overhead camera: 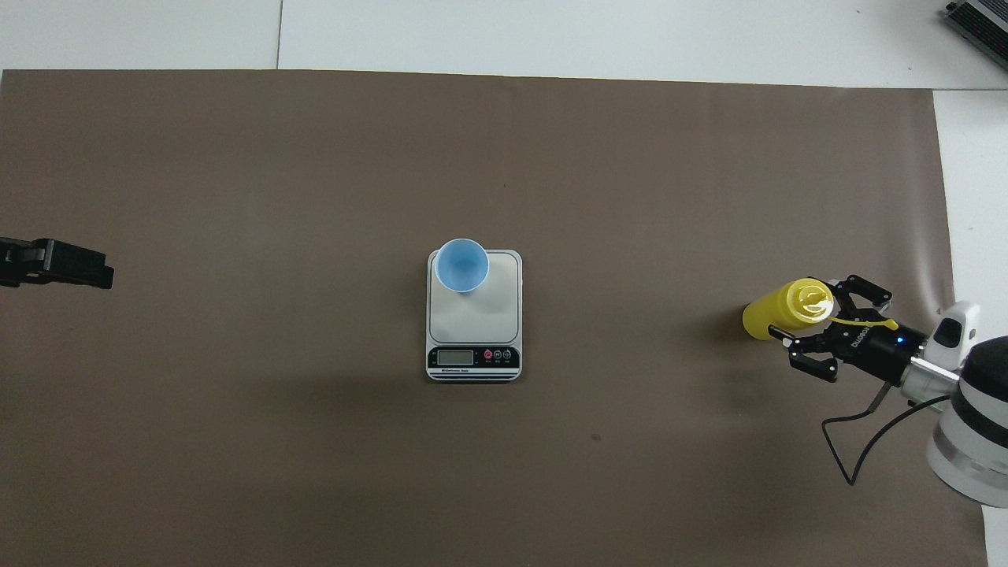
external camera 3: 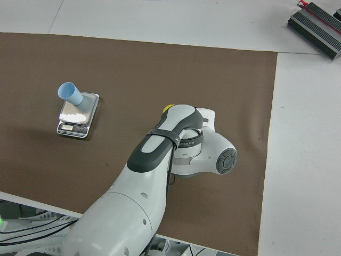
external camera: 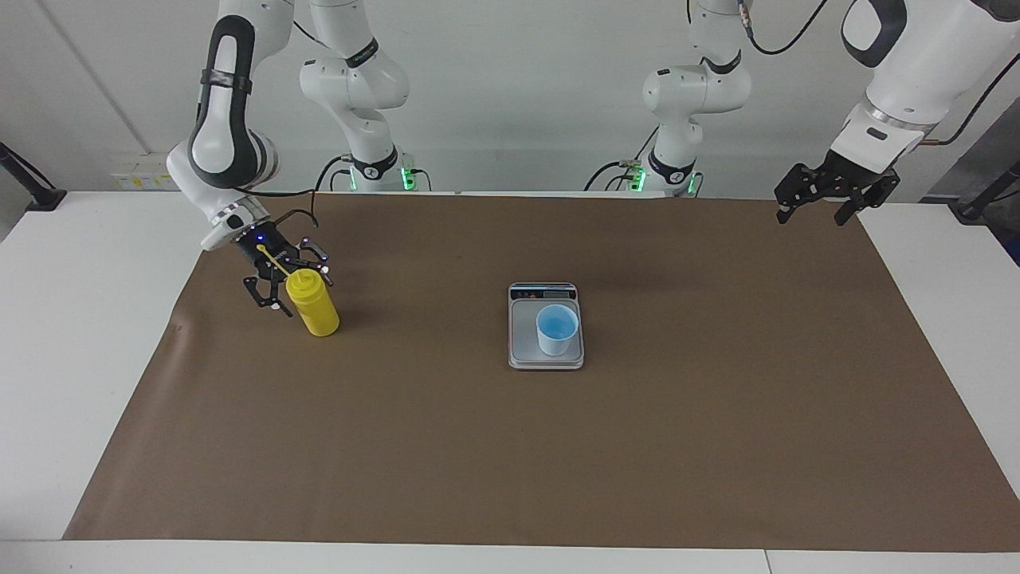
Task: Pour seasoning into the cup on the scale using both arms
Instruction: 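Lower the yellow bottle onto the table with the right gripper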
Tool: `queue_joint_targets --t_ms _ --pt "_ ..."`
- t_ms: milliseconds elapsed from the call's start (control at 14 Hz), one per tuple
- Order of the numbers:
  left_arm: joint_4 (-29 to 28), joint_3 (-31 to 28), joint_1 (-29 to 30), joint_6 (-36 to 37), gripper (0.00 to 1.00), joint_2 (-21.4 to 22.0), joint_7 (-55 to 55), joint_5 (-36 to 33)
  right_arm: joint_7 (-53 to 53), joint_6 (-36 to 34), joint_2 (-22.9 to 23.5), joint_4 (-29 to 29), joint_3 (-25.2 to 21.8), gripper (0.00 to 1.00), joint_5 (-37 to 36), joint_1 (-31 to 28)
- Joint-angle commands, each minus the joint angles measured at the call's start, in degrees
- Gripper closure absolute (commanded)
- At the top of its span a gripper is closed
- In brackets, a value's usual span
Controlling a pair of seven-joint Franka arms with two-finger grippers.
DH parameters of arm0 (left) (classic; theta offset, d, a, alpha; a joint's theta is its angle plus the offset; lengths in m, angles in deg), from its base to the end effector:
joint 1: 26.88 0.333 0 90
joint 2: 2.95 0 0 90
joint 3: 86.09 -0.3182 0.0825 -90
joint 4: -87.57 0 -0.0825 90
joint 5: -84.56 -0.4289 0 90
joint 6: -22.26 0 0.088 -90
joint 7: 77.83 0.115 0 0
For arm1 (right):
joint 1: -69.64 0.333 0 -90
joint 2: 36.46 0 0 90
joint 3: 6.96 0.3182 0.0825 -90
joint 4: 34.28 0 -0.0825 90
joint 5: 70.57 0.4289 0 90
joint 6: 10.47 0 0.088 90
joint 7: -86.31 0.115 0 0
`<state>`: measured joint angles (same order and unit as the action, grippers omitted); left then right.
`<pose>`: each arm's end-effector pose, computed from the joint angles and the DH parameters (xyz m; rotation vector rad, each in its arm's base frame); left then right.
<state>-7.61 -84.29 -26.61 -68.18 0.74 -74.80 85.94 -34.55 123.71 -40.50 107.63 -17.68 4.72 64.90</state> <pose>0.5783 -0.0187 0.6106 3.1167 -0.1233 -0.0282 0.4884 -0.1129 0.2833 -2.3301 -1.0168 -1.0909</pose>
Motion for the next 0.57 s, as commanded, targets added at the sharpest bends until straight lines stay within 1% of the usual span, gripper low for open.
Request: queue_joint_targets --t_ms 0,143,285,356,499 --pt "-0.4 0.1 0.4 0.6 0.0 0.9 0.8 0.1 -1.2 -3.3 -1.0 0.4 0.4 0.0 1.3 -2.5" --pt "-0.4 0.0 0.4 0.6 0.0 0.9 0.8 0.1 0.4 -4.7 -1.3 0.5 0.3 0.0 0.9 -2.9" --pt "-0.4 0.1 0.4 0.6 0.0 0.9 0.8 0.1 0.9 -6.1 -1.4 0.5 0.3 0.0 -1.1 -4.1" --pt "-0.4 0.1 0.4 0.6 0.0 0.9 0.8 0.1 1.8 -7.0 -1.4 0.4 0.3 0.0 -3.2 -5.3" --pt "-0.4 0.1 0.4 0.6 0.0 0.9 0.8 0.1 5.1 -10.9 -1.4 -0.1 0.2 0.0 -11.2 -8.5"
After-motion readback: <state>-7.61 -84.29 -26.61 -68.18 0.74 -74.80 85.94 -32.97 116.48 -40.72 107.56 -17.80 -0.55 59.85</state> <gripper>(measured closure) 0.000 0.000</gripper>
